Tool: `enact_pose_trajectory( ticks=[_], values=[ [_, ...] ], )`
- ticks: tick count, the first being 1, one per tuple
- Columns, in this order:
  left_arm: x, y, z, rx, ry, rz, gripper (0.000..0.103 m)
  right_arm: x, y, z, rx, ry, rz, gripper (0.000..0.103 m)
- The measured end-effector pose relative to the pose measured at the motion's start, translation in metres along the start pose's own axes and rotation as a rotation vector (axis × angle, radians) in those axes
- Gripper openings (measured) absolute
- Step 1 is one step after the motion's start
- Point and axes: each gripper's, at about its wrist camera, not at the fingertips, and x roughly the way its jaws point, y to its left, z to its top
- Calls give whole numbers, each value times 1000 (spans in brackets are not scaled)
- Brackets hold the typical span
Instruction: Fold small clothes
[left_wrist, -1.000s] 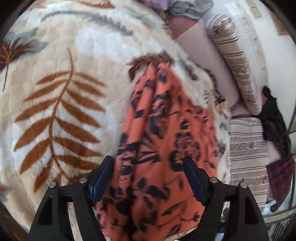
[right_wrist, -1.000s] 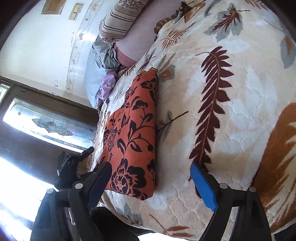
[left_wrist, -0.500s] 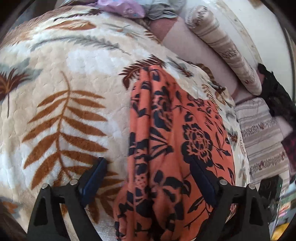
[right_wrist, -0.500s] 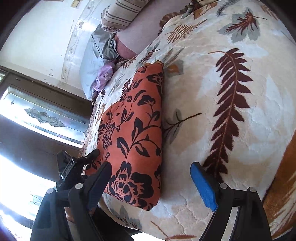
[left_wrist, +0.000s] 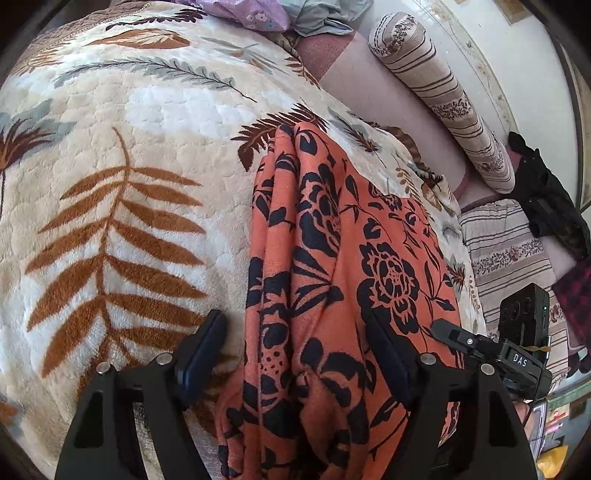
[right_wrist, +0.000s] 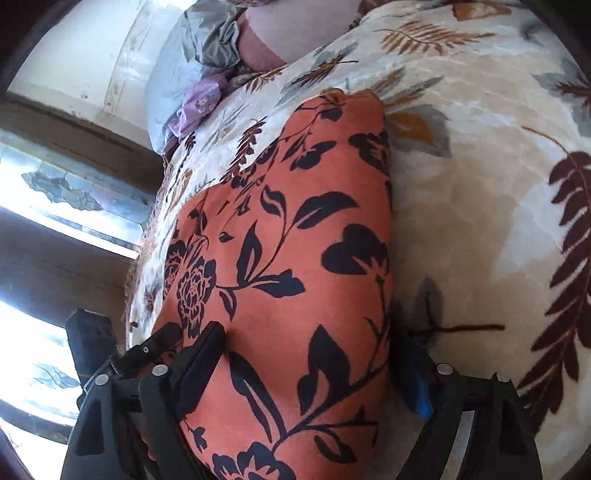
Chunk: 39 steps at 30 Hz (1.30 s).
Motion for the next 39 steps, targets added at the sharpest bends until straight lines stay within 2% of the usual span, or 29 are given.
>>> enact_pose_trajectory(
  ticks=[1, 2, 3, 5, 7, 11, 16, 18, 20, 21, 22, 23, 24, 25, 26, 27, 28, 30, 34, 35, 37, 38, 39],
  values=[
    [1, -3, -1, 22, -2, 15, 73, 0, 2, -1, -15, -2, -20, 65],
    [2, -6, -1, 45, 2, 11, 55, -2, 3, -1, -26, -5, -37, 61],
    [3, -9, -1, 52, 10, -10, 44, -4, 5, -2, -43, -9, -52, 54],
    [0, -15, 0, 80, -8, 4, 35, -10, 17, -2, -109, -28, -92, 45],
    [-3, -19, 0, 94, -17, 21, 31, -18, 36, -3, -198, -53, -128, 38],
    [-16, -36, 7, 106, -54, 4, 28, -51, 60, 4, -301, -125, -104, 35],
    [-28, -101, 36, 186, -155, -34, 28, -109, 53, 34, -318, -245, -97, 34],
    [-18, -128, 47, 232, -170, -41, 29, -129, 31, 47, -272, -282, -78, 34],
    [4, -142, 53, 235, -133, -22, 32, -135, 1, 57, -199, -285, -49, 36],
    [22, -145, 51, 230, -91, -4, 38, -131, -20, 61, -146, -259, -44, 41],
    [43, -145, 47, 238, -34, 34, 45, -123, -43, 63, -77, -227, -61, 62],
    [63, -141, 40, 244, 15, 92, 56, -115, -66, 61, -2, -202, -103, 75],
    [79, -134, 31, 244, 58, 152, 57, -108, -86, 55, 64, -183, -151, 86],
    [89, -125, 24, 239, 90, 174, 58, -105, -104, 48, 113, -170, -179, 86],
    [85, -116, 19, 212, 64, 150, 60, -106, -115, 37, 146, -176, -173, 86],
    [77, -109, 17, 180, 38, 137, 66, -112, -121, 28, 158, -198, -163, 86],
    [69, -104, 17, 156, 32, 134, 71, -119, -120, 21, 149, -223, -167, 86],
    [50, -101, 15, 137, 3, 117, 71, -135, -107, 14, 105, -270, -166, 86],
    [19, -108, 3, 200, -90, 119, 73, -160, -59, 8, -18, -350, -75, 86],
    [21, -107, 1, 213, -91, 132, 77, -160, -46, 5, -53, -360, -54, 87],
    [38, -101, -7, 241, -48, 198, 78, -141, -36, -2, -98, -334, -16, 94],
    [47, -96, -10, 239, -22, 220, 79, -120, -37, -4, -93, -277, -14, 94],
    [53, -93, -13, 229, -18, 209, 81, -95, -45, -6, -55, -191, -44, 94]
  ],
)
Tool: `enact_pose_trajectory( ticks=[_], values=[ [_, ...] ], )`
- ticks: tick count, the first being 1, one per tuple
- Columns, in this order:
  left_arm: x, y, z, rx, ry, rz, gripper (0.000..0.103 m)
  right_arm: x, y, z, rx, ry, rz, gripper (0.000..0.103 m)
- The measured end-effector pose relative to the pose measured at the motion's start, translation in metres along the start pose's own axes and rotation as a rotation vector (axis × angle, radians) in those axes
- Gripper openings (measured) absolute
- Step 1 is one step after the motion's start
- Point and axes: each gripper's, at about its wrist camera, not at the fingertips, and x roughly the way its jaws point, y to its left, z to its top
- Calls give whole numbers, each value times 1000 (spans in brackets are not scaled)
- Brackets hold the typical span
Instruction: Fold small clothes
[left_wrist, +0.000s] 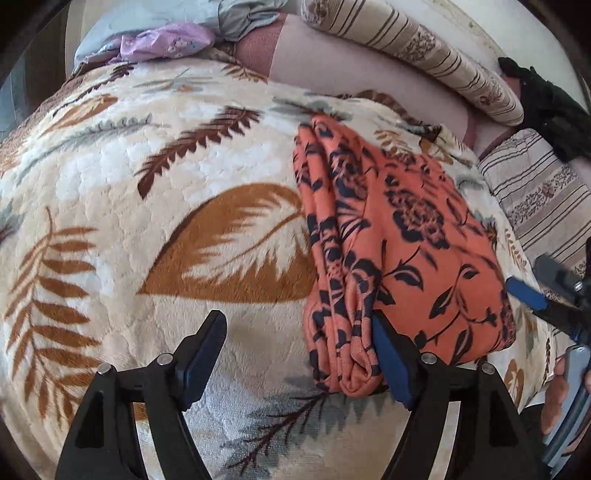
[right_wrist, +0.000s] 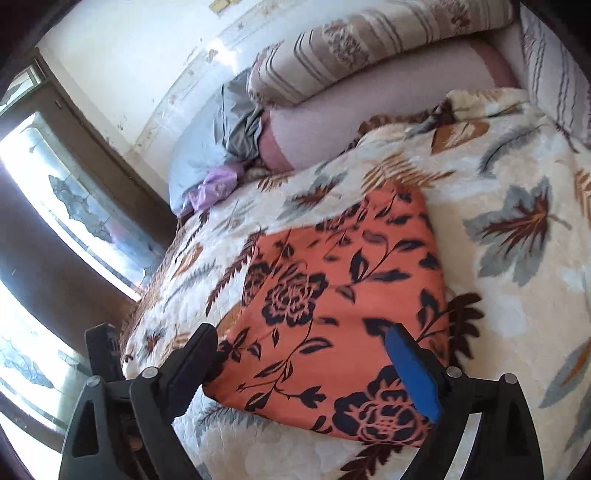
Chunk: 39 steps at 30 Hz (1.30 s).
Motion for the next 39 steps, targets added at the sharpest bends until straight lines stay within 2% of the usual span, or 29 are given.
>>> enact_pose_trajectory(
  ticks=[1, 3, 6, 10, 11, 12, 13, 14, 16, 19, 23, 27, 29, 31, 33, 35, 37, 38, 39],
  values=[
    [0, 3, -3, -4, -24, -13, 83, 17, -8, -11, 35, 67, -40, 94],
    [-4, 3, -5, 21, -44, -10, 83, 15, -4, -21, -7, 14, -66, 94],
    [-6, 6, -3, 16, -51, -27, 84, 3, 14, -18, -17, 35, -120, 94],
    [-5, 9, -3, -10, -43, -45, 85, -18, 33, -7, -72, -66, -117, 95],
    [-5, 7, -4, -4, -44, -42, 85, -14, 30, -9, -55, -61, -118, 97],
    [-5, 8, -3, -3, -44, -42, 85, -3, 23, -13, -24, -24, -128, 102],
    [-5, 8, -4, -8, -41, -44, 85, 12, 12, -17, 18, 49, -148, 102],
    [-5, 7, -4, -10, -35, -50, 85, 21, 5, -22, 38, 81, -161, 102],
    [-8, 8, -5, -20, -40, -49, 85, 12, 15, -23, 6, 6, -163, 102],
    [-8, 9, -5, -27, -33, -53, 86, 2, 26, -15, 29, -35, -152, 102],
    [-6, 9, -3, -30, -28, -52, 86, -5, 39, 7, -11, -101, -142, 102],
    [-5, 8, -4, -16, -35, -40, 88, 20, 22, 28, 78, -72, -105, 102],
    [-4, 7, -3, -7, -36, -34, 89, 46, 2, 29, 161, 2, -104, 102],
    [-3, 6, -3, 1, -39, -26, 89, 41, 8, 30, 159, -37, -103, 103],
    [-2, 5, -3, 6, -41, -21, 90, 35, 19, 32, 122, -38, -72, 103],
    [-1, 2, -2, 7, -43, -13, 90, 28, 25, 34, 73, -78, -73, 102],
    [0, 0, -3, 12, -52, -4, 91, 36, 17, 35, 63, -53, -116, 102],
    [1, -1, -4, 18, -60, -1, 93, 44, 7, 34, 100, -2, -123, 102],
    [2, -1, -6, 25, -70, 5, 94, 42, 3, 32, 122, -8, -102, 102]
  ],
)
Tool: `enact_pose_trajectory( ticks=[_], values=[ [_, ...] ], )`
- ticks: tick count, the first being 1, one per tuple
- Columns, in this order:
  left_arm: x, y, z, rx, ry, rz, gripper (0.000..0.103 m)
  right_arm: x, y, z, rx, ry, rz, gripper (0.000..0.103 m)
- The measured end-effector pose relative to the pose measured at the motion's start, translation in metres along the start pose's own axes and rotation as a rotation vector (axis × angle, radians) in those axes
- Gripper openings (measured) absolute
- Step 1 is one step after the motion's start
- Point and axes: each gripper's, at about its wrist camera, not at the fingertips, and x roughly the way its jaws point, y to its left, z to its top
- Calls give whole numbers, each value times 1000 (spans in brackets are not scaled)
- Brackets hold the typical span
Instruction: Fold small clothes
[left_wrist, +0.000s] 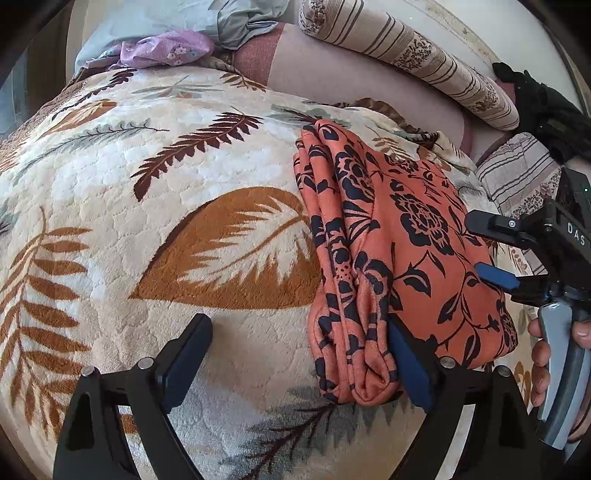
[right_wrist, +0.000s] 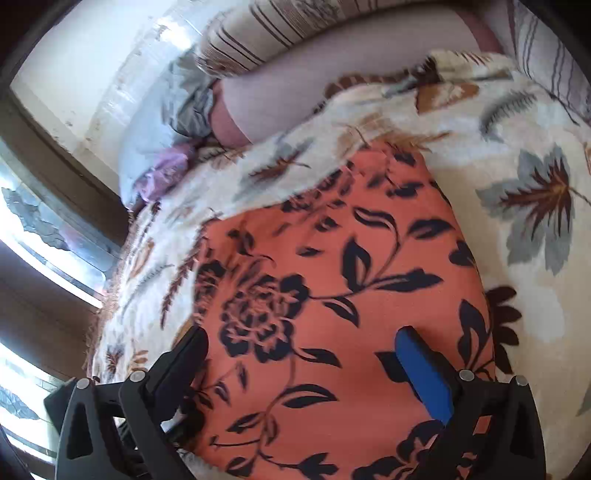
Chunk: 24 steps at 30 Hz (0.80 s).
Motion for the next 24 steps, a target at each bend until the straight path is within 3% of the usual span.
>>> enact_pose_trajectory(
  ticks=[5, 10, 13, 16, 18, 22, 24],
  values=[
    [-7, 1, -9, 5, -59, 21, 96, -57, 15, -34, -78, -97, 29, 102],
    [-47, -12, -17, 2, -74, 48, 96, -110, 9, -109, -262, -169, -94, 102],
    [-86, -35, -28, 64, -136, 86, 96, -122, -14, -138, -225, -154, -117, 102],
    [-110, -58, -32, 104, -136, 160, 99, -124, -29, -149, -174, -116, -165, 102],
    [-117, -69, -35, 103, -126, 204, 99, -135, -30, -153, -180, -156, -179, 102],
    [-111, -79, -39, 64, -40, 212, 99, -150, -24, -153, -227, -170, -292, 102],
    [-113, -84, -44, 51, -38, 221, 99, -157, -21, -153, -250, -174, -327, 102]
  ],
)
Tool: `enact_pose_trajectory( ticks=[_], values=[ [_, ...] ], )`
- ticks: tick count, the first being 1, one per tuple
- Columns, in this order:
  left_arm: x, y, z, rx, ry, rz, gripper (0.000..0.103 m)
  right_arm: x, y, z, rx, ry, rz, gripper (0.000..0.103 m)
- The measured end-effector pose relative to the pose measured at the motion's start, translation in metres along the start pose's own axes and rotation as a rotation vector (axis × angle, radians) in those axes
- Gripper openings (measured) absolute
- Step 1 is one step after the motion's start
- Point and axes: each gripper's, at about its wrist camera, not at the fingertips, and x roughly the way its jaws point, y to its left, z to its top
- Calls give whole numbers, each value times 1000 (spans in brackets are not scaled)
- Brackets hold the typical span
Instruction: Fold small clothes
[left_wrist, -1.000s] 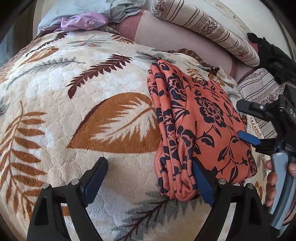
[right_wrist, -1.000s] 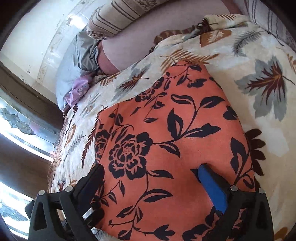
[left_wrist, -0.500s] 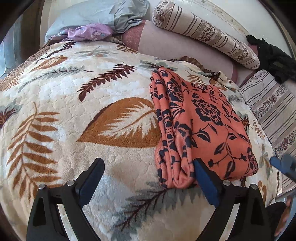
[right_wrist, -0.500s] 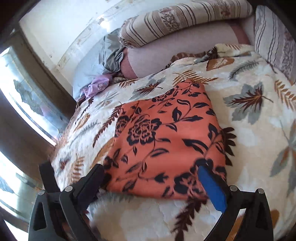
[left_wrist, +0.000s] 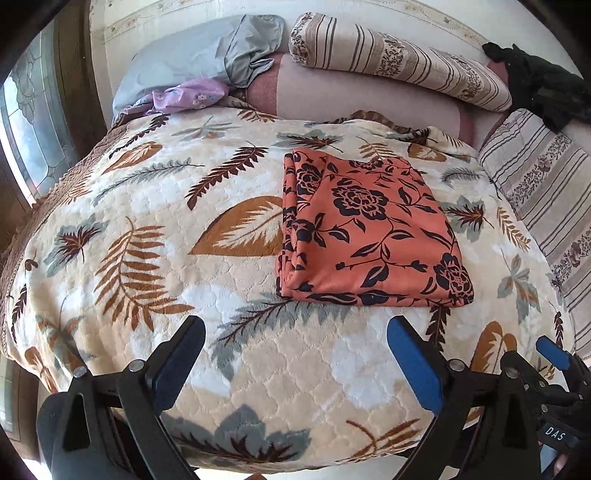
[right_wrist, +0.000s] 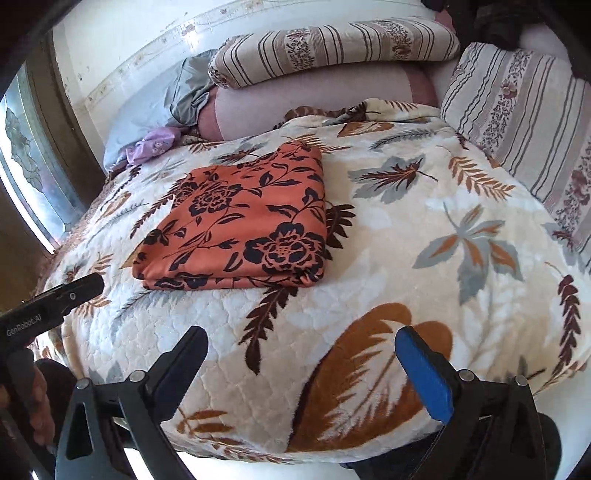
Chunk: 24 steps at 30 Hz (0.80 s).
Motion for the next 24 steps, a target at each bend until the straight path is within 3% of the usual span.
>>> enact_pose_trajectory(
  ticks=[7, 20, 24],
  values=[
    [-13, -10, 4, 26, -19, 38, 99, -24, 10, 14, -54, -59, -29, 102],
    [-28, -3, 15, 48, -131, 63, 99, -36, 35, 44, -104, -99, -62, 102],
    [-22, 0, 20, 35, -114, 27, 99, -33, 41, 47, -126, -92, -74, 102]
  ],
)
